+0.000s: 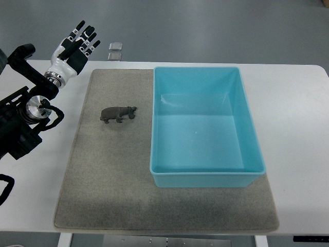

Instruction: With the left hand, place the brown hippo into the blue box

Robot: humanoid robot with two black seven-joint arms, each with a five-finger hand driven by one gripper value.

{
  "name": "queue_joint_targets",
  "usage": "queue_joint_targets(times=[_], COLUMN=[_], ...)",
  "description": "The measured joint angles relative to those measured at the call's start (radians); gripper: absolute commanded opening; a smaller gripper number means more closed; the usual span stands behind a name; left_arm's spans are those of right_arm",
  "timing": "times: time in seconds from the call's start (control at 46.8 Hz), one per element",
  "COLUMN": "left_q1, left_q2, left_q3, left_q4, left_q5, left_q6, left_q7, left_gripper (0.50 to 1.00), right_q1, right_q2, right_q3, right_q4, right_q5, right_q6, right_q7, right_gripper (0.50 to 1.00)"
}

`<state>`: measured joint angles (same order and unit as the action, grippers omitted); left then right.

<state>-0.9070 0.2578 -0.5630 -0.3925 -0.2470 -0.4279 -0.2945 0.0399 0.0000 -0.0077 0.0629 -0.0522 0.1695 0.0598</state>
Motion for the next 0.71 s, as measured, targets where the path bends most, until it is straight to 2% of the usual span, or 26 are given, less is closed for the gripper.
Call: queue_joint_targets(times=[0.706], left_q1=[0.003], left_q2=[-0.004], left_q3=[-0.005], left_q4=[-0.007], left_q5=[-0.004], left_q6=[-0.014], left_q7=[-0.001], left_gripper=[0.996], right_q1=[0.0], right_q2=[0.0], right_q3=[0.0], right_q4=[0.0], right_q5=[0.0], right_q6=[0.0], right_q7=[0.0], right_gripper=[0.936])
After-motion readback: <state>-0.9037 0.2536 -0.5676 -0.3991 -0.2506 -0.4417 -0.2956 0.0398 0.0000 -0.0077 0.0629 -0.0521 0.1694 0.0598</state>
